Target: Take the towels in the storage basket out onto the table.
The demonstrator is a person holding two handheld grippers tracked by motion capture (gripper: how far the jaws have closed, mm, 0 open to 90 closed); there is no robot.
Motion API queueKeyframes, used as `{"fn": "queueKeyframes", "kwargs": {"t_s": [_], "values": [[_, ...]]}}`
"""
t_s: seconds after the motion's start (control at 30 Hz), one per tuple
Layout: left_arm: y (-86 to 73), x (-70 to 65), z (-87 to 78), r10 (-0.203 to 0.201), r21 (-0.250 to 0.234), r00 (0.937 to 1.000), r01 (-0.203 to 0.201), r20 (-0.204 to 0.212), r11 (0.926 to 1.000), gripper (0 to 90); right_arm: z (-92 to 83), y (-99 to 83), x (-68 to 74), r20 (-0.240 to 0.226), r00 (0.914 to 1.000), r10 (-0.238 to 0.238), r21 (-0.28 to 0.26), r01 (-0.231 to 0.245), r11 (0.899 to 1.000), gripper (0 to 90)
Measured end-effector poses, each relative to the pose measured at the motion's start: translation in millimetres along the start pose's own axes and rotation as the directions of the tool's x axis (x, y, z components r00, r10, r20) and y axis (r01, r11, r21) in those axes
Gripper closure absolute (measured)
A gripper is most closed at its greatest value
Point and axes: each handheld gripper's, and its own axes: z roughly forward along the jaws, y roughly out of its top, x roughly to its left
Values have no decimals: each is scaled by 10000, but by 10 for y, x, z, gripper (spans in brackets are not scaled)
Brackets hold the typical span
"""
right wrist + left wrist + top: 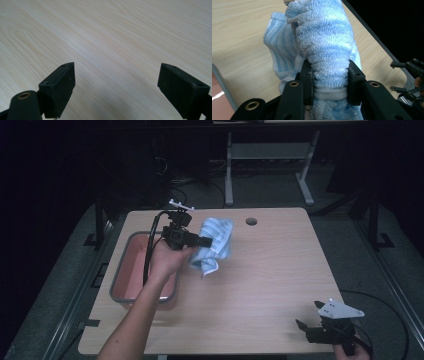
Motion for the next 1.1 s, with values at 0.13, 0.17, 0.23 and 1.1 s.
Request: {"fn": "queueKeyframes", "kwargs": {"t_s": [0.13,0.17,0.23,1.1], "values": [[14,-16,72,-59,2,10000,59,71,10000,651,-2,-1,-7,-40,10000,44,2,-44,10000,138],[18,-11,86,3,77,9999,-3,112,10000,651,-4,-2,-8,-40,10000,33,3,-33,10000,138],[22,-17,130,-48,72,9998,47,169,10000,651,-7,-5,-12,-43,10000,26,-11,-26,10000,138],[2,-81,759,-355,685,9960,299,815,9972,650,9,-15,-50,-145,9998,131,-56,-132,9999,138]]}}
